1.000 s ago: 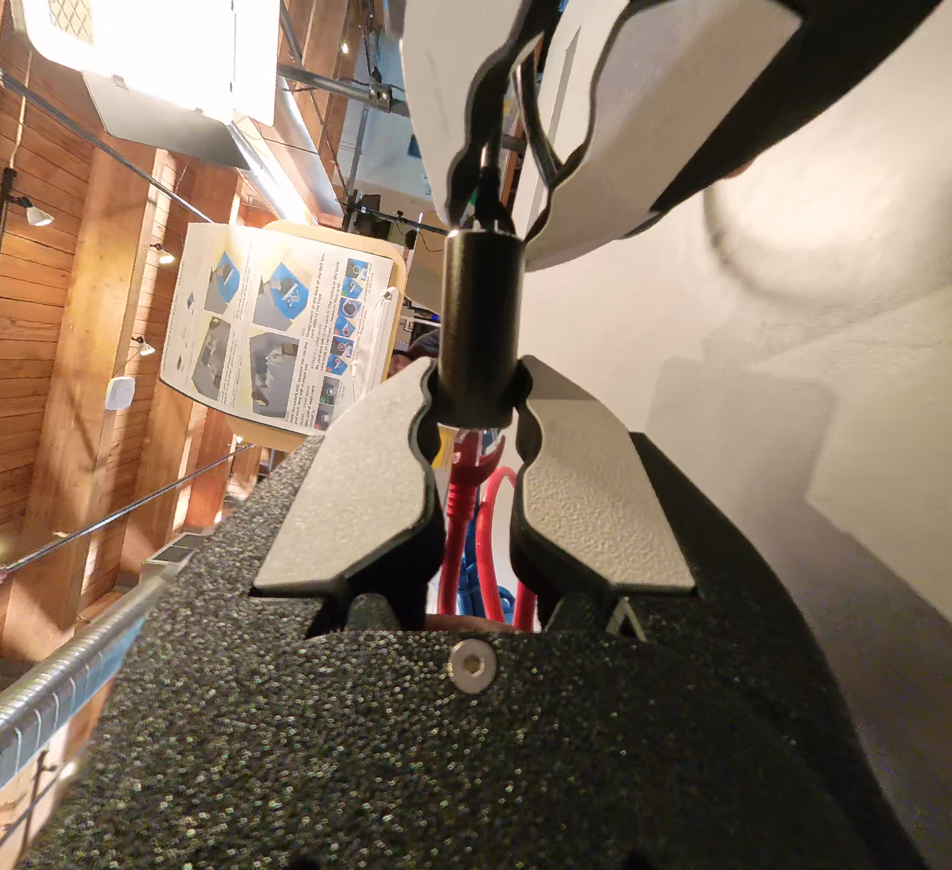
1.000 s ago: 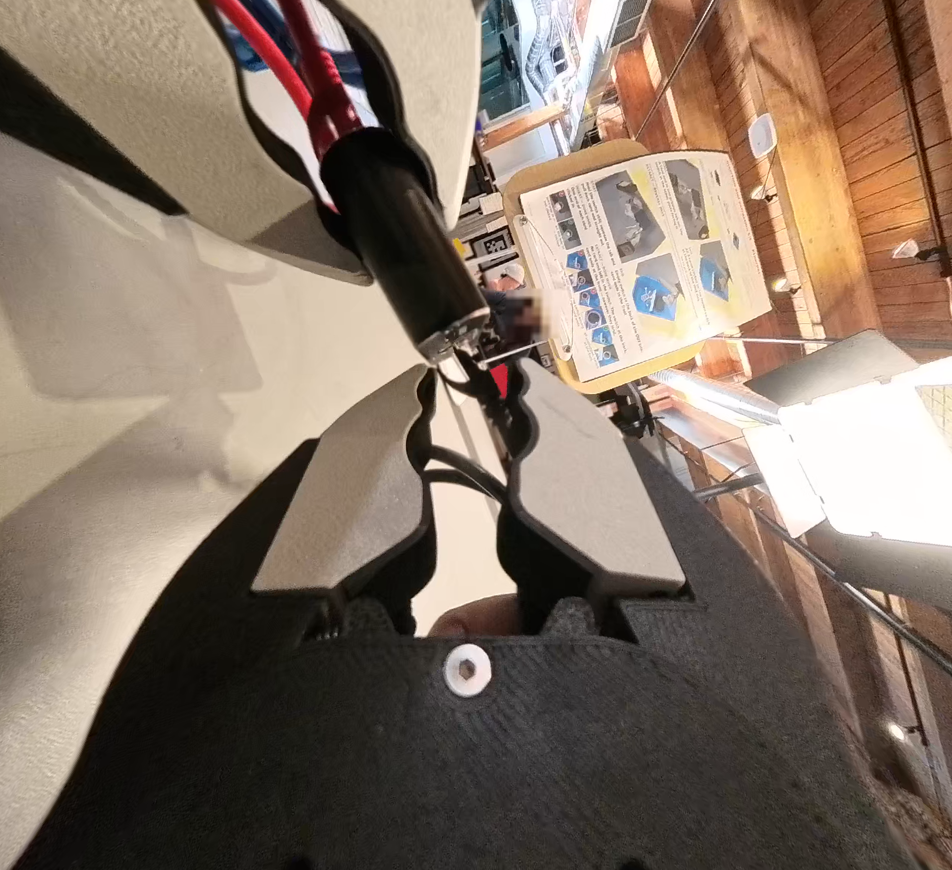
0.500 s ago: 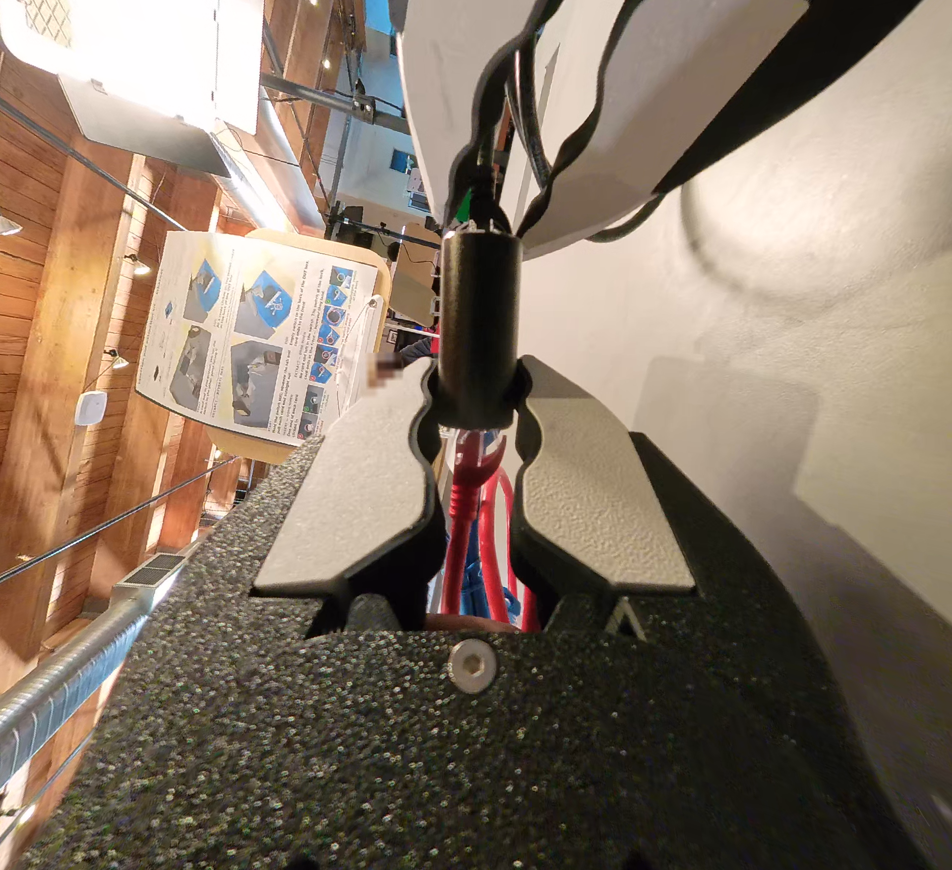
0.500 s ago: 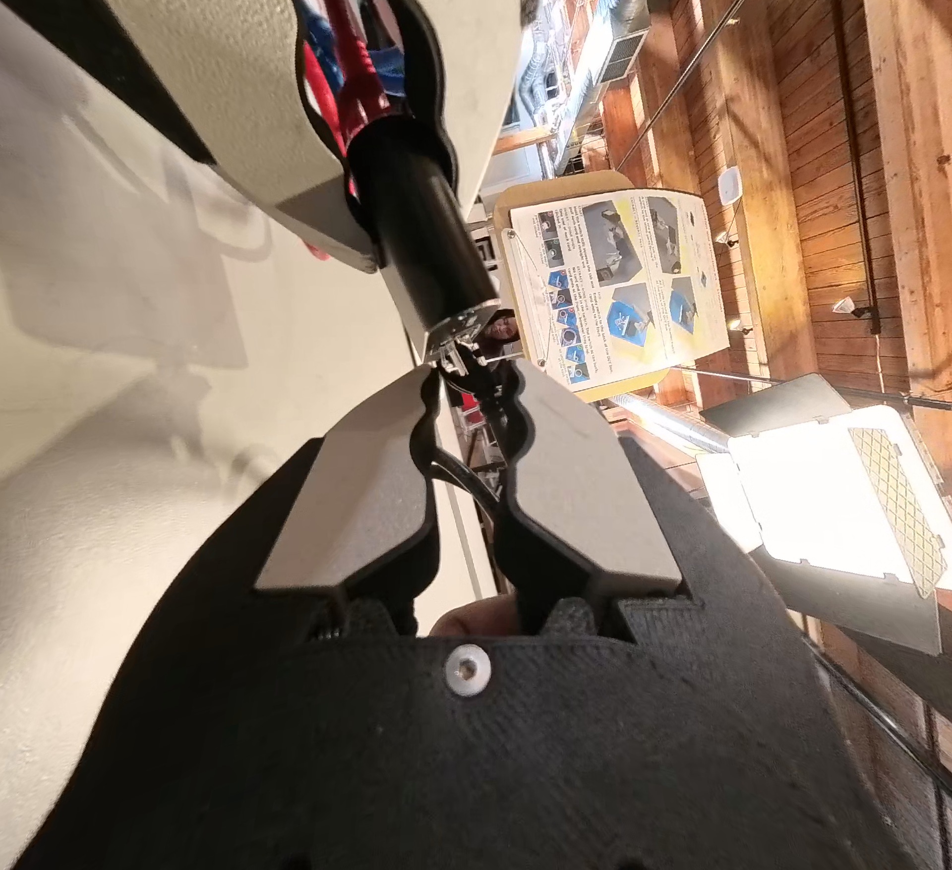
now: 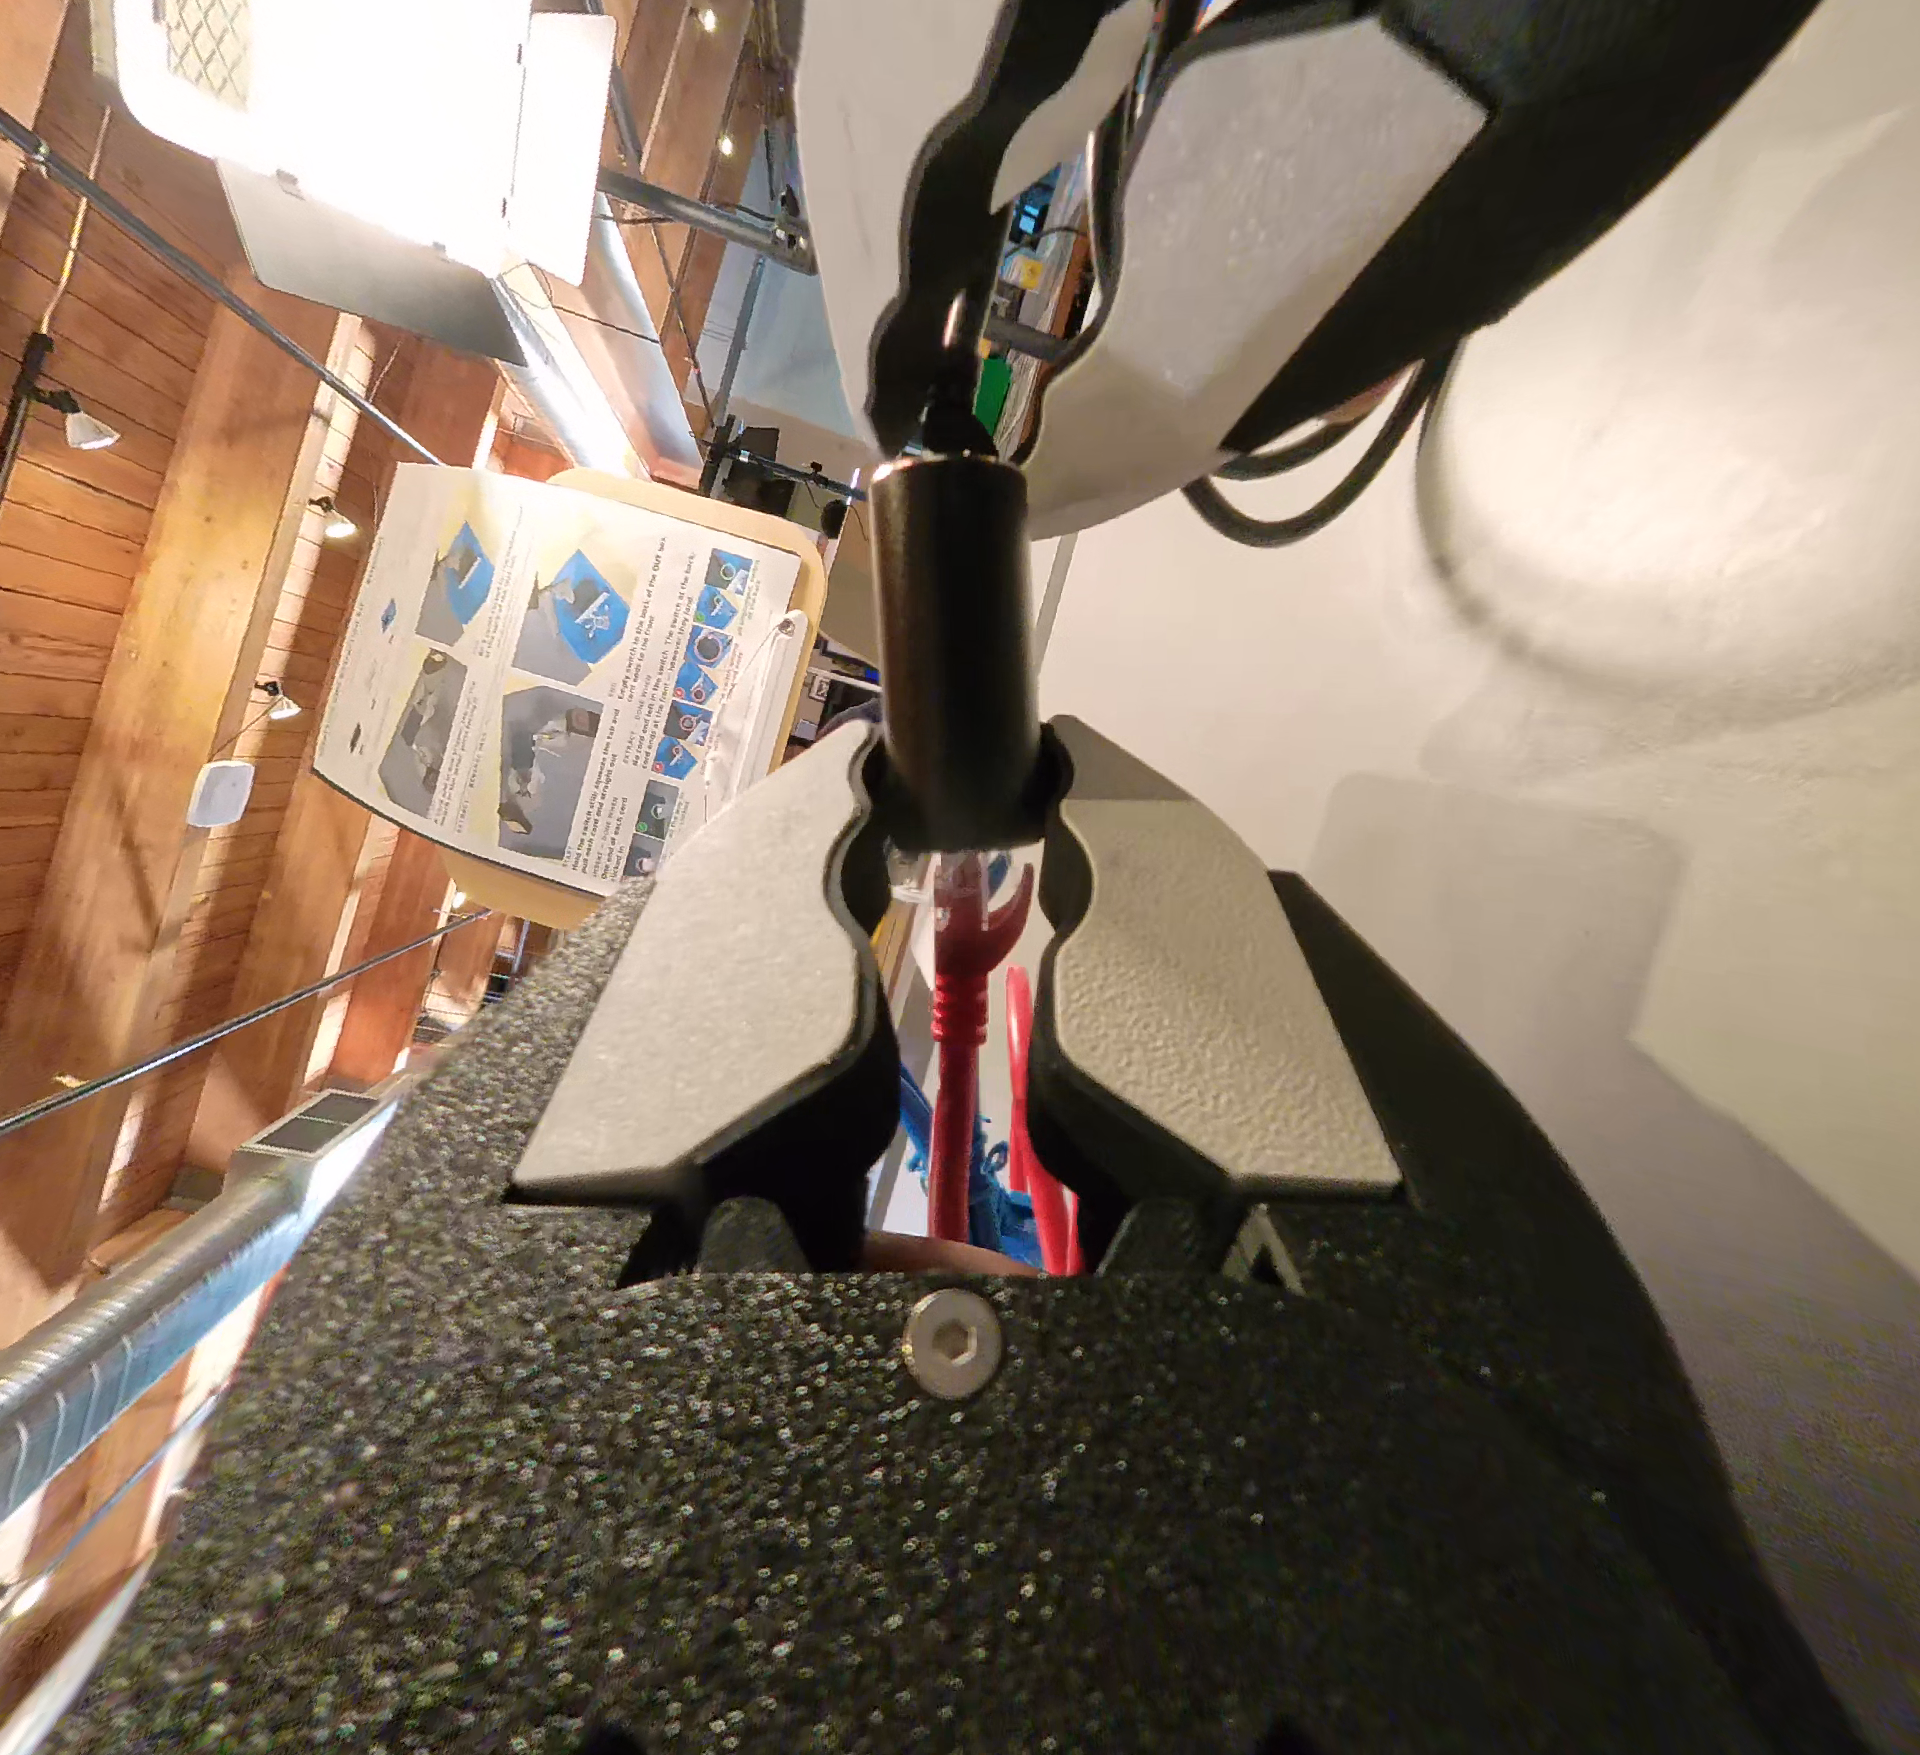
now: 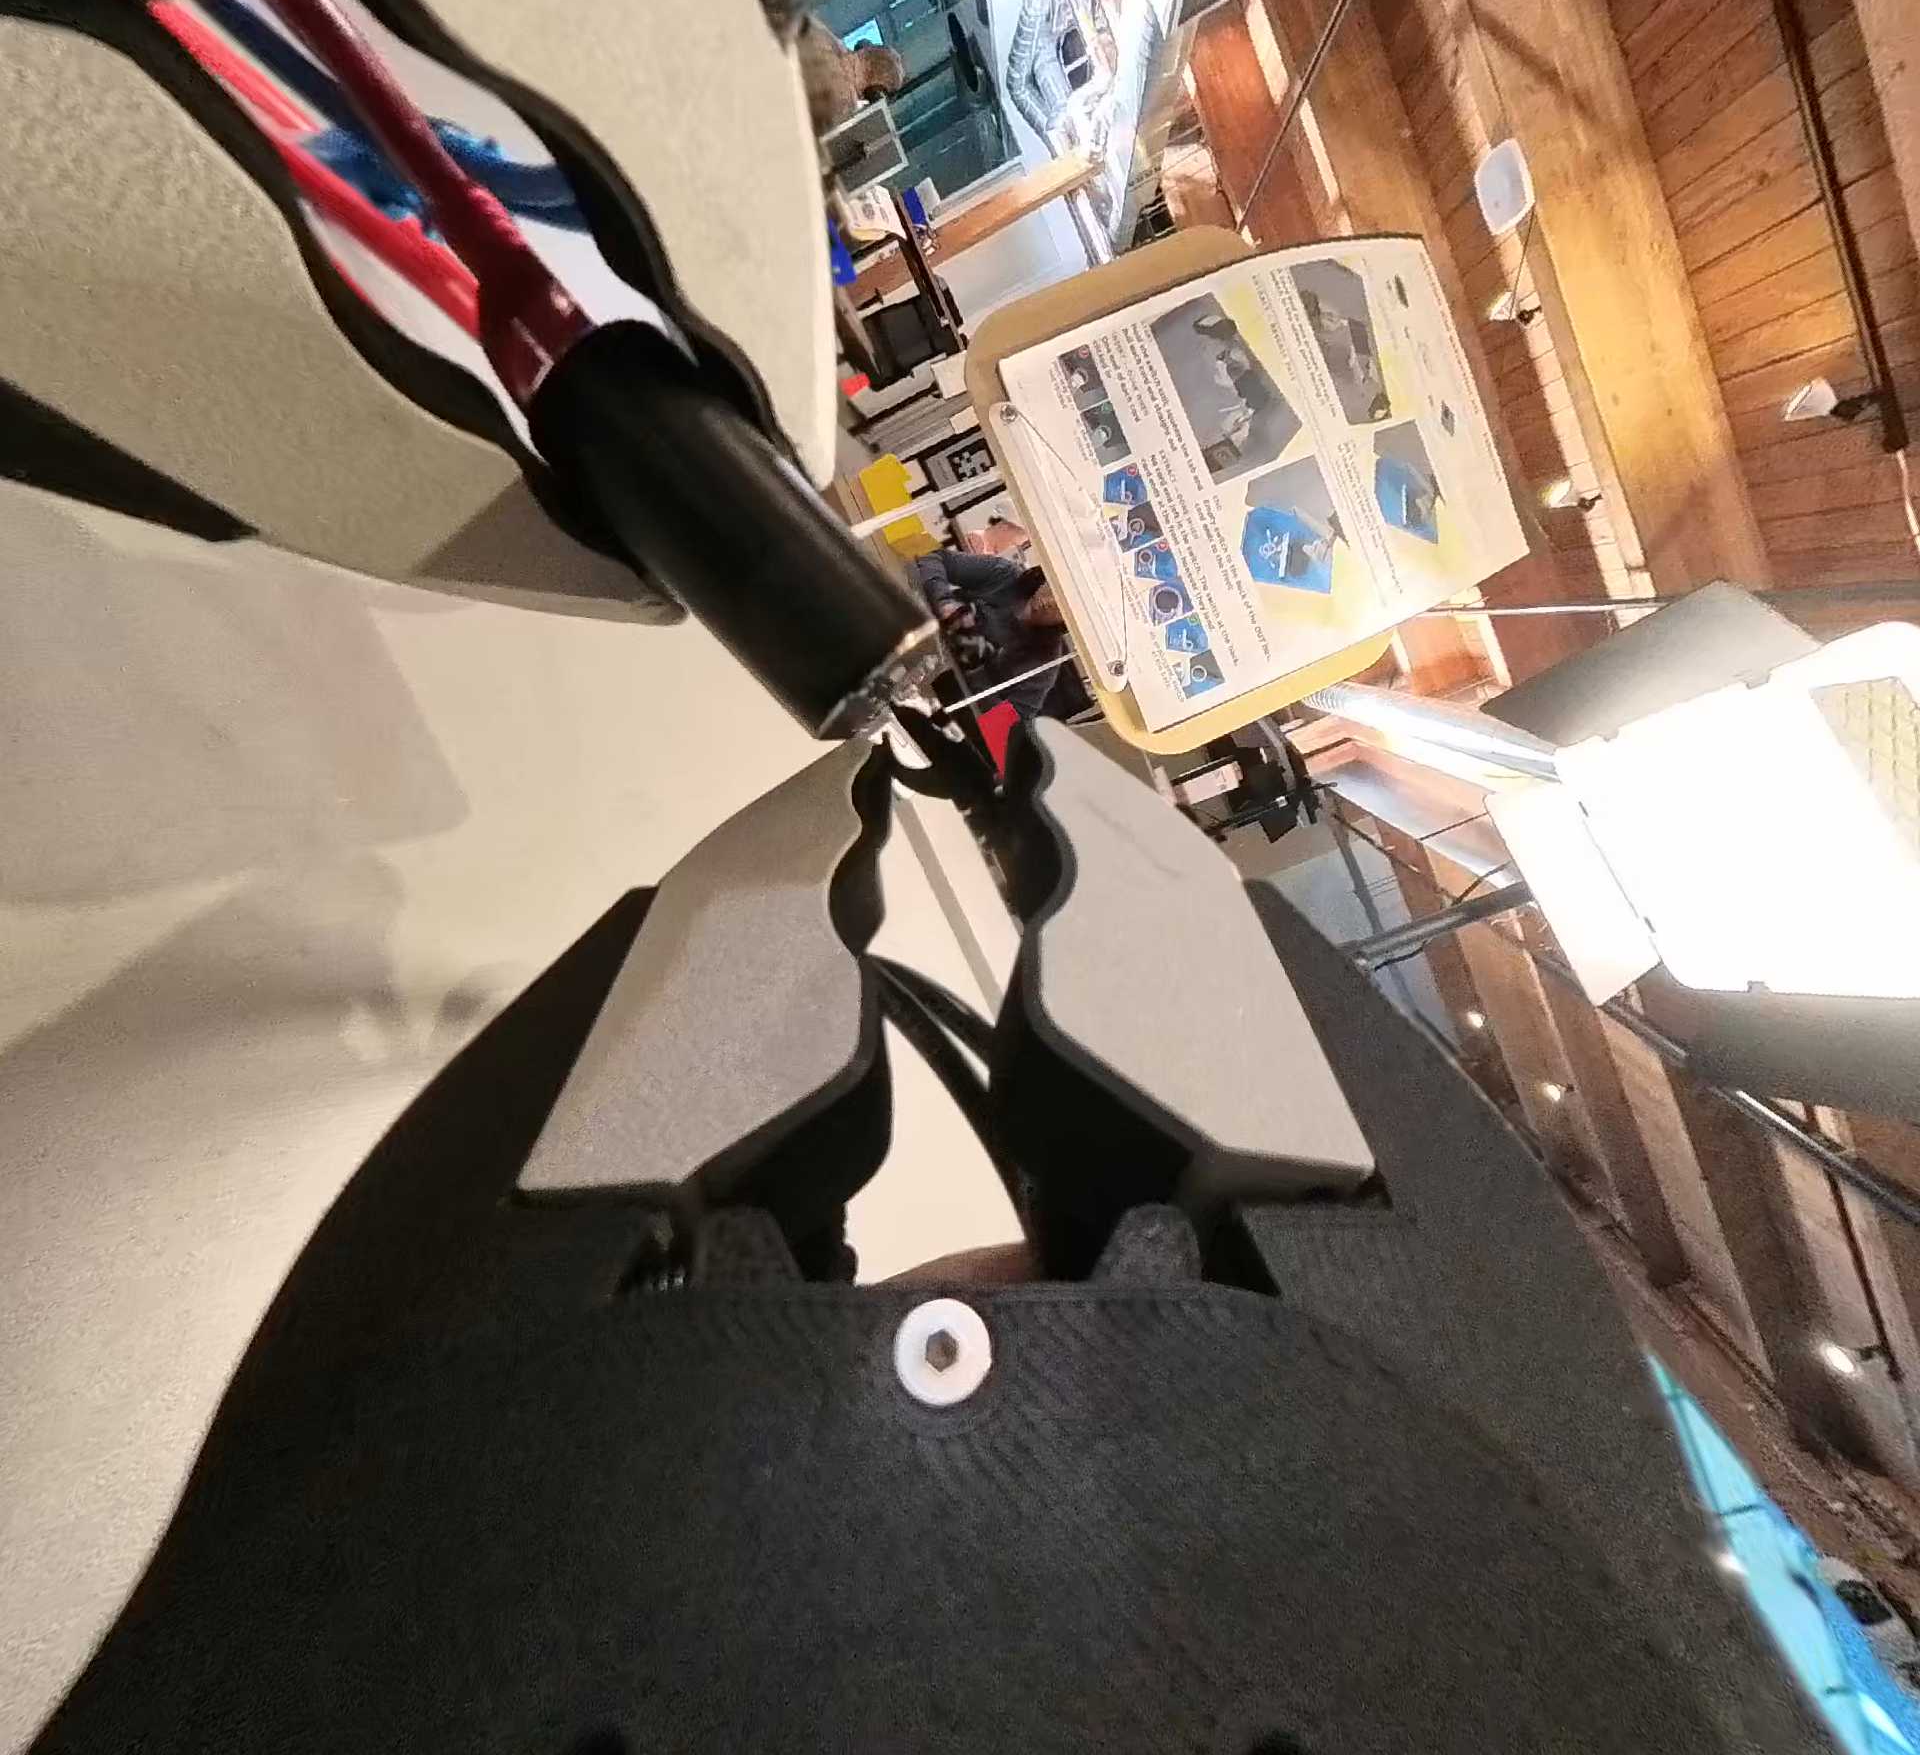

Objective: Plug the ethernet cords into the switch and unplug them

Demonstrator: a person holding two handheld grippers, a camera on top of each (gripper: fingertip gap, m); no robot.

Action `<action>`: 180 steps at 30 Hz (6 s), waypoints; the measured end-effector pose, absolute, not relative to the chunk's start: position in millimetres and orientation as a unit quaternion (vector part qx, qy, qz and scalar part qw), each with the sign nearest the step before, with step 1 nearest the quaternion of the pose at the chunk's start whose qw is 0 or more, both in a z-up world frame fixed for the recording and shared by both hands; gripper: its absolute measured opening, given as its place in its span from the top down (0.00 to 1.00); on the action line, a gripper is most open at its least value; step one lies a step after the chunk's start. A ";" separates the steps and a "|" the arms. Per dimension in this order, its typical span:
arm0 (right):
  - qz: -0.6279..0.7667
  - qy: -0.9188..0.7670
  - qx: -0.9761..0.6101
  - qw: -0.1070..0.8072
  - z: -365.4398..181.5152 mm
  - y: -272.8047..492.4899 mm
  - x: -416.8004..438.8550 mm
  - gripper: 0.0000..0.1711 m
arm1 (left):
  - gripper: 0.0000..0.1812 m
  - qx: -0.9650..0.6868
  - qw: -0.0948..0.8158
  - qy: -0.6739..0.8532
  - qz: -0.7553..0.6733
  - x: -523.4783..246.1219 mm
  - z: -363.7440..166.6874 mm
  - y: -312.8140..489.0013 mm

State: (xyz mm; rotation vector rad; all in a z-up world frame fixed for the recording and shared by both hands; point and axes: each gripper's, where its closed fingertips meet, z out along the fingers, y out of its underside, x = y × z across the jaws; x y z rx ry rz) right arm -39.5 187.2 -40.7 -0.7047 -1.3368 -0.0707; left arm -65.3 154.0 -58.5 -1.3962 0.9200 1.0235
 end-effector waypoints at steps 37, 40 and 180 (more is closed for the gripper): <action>0.108 -0.424 -0.402 0.804 63.3 224.4 65.4 0.90 | 0.86 -0.637 0.506 0.407 0.415 -80.3 -88.2 160.2; 0.134 -0.399 -0.405 0.812 102.4 226.9 105.2 0.92 | 0.86 -0.637 0.508 0.405 0.415 -80.4 -87.5 160.8; 0.183 -0.762 -0.285 0.551 -52.9 105.0 15.7 0.85 | 0.84 -0.571 0.661 0.486 0.025 16.3 -51.5 97.1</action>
